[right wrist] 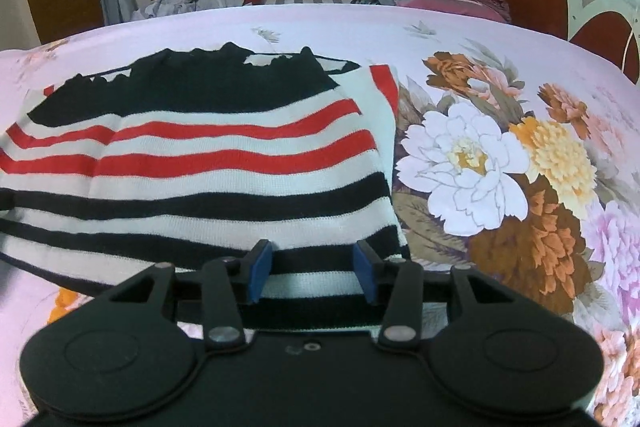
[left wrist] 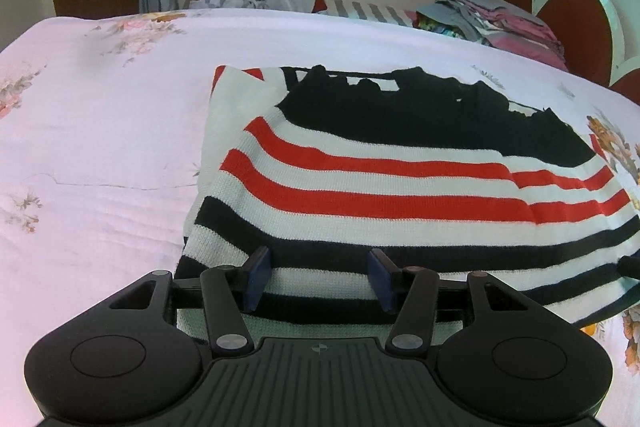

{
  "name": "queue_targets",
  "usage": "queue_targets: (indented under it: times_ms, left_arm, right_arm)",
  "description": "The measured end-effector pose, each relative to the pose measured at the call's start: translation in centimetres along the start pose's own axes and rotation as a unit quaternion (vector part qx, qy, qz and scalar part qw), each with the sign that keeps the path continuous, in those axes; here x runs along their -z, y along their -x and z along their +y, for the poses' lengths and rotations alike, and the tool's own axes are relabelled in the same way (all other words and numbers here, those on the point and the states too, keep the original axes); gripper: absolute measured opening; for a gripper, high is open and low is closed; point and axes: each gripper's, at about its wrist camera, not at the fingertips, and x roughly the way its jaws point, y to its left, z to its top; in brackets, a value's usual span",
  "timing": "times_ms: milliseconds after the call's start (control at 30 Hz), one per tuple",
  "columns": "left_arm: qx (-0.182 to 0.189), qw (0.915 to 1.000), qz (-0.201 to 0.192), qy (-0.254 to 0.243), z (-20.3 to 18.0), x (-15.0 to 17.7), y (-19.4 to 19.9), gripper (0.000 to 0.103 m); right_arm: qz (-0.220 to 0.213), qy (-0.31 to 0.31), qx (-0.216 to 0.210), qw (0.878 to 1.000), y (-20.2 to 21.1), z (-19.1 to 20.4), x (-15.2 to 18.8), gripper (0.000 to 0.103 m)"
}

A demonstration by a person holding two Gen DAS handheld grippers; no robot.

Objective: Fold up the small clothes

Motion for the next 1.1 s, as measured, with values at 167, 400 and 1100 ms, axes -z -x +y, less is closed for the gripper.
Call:
queue_targets:
  times_ms: [167, 400, 1100]
  left_arm:
    - [0.007, 0.9999, 0.009, 0.012, -0.1, 0.0, 0.5, 0.070]
    - [0.004, 0.9995, 0.020, 0.025, -0.7, 0.3, 1.3, 0.081]
    - [0.068, 0.9853, 0.063, 0.143, 4.6, 5.0, 3.0, 0.084]
  right_arm:
    - [-0.025, 0.005, -0.049, 0.998, 1.4, 1.5, -1.7, 0.048]
    - [-0.045, 0.029, -0.097, 0.994, 1.3, 4.3, -4.9, 0.053]
    - [-0.020, 0.036, -0.097, 0.994, -3.0, 11.9, -6.4, 0.053]
